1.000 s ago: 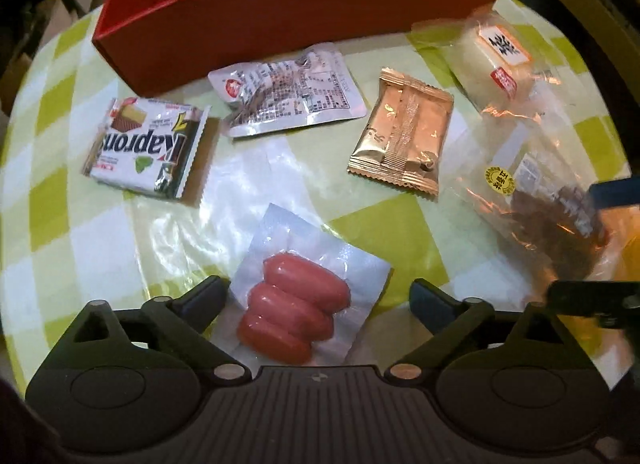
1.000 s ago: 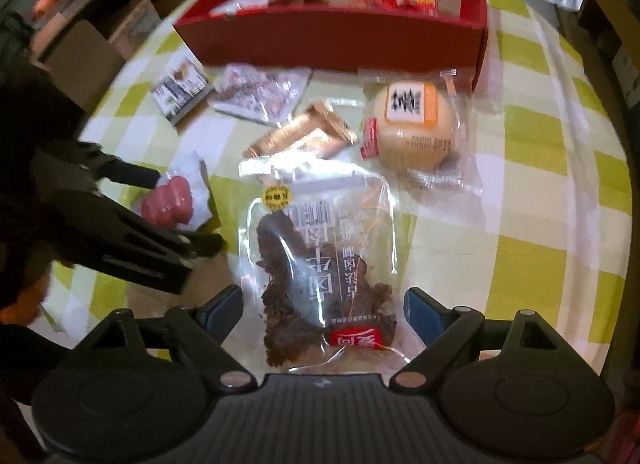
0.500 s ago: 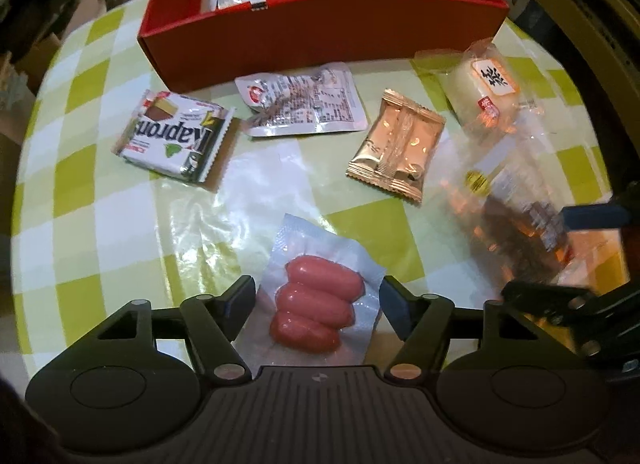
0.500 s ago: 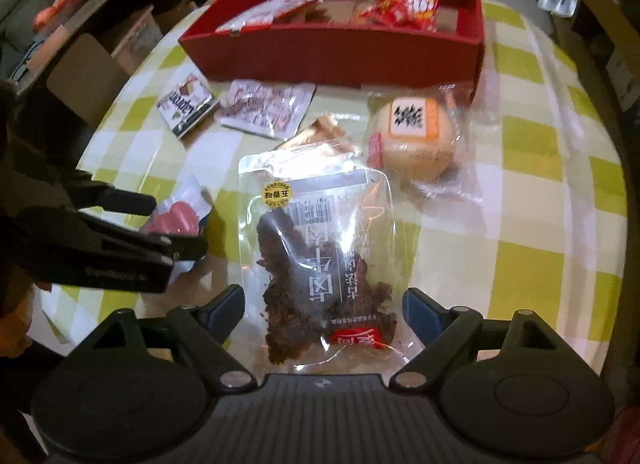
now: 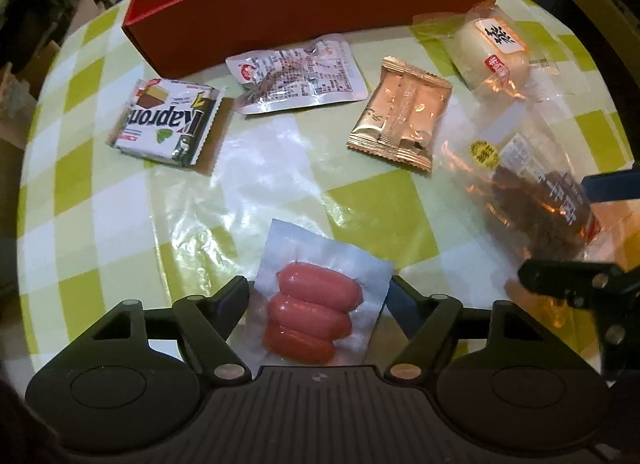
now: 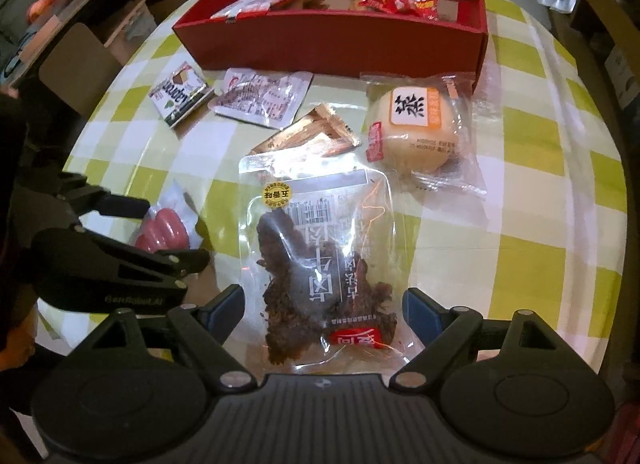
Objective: Organize snacks
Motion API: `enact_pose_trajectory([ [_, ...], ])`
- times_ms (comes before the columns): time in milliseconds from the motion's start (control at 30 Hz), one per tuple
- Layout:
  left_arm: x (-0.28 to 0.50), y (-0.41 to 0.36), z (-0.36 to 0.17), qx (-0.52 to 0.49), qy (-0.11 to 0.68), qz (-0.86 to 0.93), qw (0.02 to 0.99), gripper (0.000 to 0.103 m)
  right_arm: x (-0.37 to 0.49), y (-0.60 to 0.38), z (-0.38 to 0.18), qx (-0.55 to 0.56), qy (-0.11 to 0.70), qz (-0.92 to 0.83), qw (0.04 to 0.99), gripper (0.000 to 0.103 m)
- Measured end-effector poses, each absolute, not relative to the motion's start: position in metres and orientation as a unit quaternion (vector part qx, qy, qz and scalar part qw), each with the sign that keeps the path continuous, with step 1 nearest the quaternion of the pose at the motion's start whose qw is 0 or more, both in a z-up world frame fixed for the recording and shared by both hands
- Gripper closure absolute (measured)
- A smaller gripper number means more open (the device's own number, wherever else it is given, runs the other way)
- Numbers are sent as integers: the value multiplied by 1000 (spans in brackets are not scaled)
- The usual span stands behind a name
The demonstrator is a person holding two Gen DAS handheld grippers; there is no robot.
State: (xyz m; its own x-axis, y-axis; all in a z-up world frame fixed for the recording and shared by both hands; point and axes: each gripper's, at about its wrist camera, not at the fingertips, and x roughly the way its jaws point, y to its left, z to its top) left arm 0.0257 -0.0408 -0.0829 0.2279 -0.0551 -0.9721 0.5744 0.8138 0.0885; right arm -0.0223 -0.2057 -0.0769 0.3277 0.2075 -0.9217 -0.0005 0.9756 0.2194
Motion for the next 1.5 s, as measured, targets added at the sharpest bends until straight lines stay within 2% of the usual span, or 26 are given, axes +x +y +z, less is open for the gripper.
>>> enact_pose_trajectory([
  [100, 26, -41, -74, 205, 585, -212, 756, 27, -22, -207, -72, 96, 568, 63, 815, 11],
  [667, 45, -43, -29, 148, 551, -207, 794, 27, -13, -200, -41, 103, 524, 55, 844, 11],
  [1500, 71, -52, -11, 136, 523, -188, 820, 27, 11, -208, -27, 106, 499, 28, 860, 11],
])
